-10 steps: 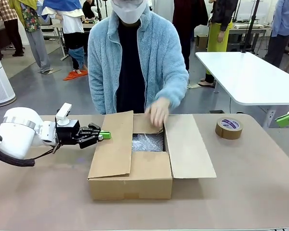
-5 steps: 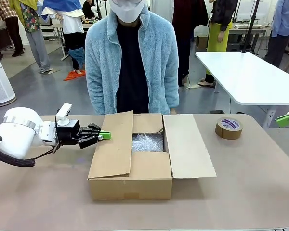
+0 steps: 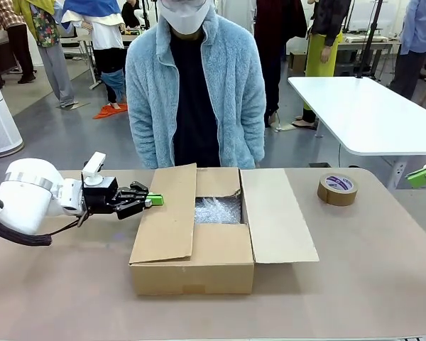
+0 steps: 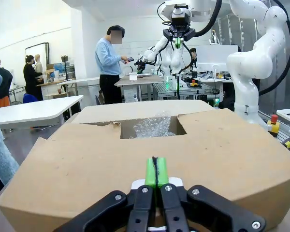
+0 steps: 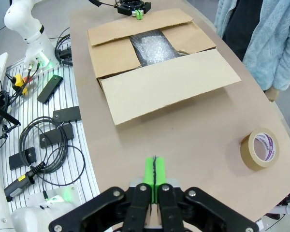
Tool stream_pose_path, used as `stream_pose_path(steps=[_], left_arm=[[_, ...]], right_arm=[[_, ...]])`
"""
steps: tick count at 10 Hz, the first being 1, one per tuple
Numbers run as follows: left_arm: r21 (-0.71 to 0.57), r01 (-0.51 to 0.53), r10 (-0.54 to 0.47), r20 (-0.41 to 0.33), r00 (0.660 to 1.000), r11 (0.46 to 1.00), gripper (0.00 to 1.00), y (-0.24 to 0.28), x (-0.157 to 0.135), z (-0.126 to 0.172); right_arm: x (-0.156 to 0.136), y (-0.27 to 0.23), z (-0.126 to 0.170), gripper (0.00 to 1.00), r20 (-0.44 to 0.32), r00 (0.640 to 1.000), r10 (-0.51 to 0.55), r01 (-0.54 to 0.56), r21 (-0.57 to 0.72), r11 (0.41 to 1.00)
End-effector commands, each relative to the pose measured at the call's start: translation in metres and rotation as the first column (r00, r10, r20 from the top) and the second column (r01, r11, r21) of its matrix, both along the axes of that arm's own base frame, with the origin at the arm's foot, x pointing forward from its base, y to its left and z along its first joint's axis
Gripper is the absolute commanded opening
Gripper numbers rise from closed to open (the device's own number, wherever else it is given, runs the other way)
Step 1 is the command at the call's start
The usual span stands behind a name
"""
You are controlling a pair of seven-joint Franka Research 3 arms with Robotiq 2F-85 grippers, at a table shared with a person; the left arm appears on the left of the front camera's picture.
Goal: Wrap the clocks to prevent damage.
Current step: Push the left (or right) flap of the Package Box to close it.
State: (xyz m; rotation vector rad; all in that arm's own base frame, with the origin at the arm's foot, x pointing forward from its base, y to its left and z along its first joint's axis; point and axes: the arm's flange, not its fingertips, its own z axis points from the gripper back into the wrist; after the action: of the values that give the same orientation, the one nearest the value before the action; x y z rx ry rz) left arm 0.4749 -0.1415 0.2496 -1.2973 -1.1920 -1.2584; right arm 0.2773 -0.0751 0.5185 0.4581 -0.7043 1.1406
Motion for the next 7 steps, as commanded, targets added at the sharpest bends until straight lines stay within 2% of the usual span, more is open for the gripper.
stream_pose_path(steps=[1, 6, 7], left_arm=[[0.004, -0.002, 0.002, 0.003, 1.000, 1.000, 0.00, -0.001, 0.000, -0.001], [0.004, -0.002, 0.002, 0.003, 1.000, 1.000, 0.00, -0.001, 0.000, -0.001], [0.004, -0.002, 0.002, 0.003, 1.000, 1.000, 0.00, -0.001, 0.000, -0.001]], right_arm=[[0.002, 0.000, -0.002, 0.01, 0.009, 1.000, 0.014, -0.015, 0.026, 1.000], [0.000, 0.000, 0.000, 0.01, 0.000, 1.000, 0.000, 0.000, 0.000, 1.000], [0.020, -0.008, -0.023, 0.01, -0.018, 0.999, 0.037, -0.036, 0.059, 0.998]])
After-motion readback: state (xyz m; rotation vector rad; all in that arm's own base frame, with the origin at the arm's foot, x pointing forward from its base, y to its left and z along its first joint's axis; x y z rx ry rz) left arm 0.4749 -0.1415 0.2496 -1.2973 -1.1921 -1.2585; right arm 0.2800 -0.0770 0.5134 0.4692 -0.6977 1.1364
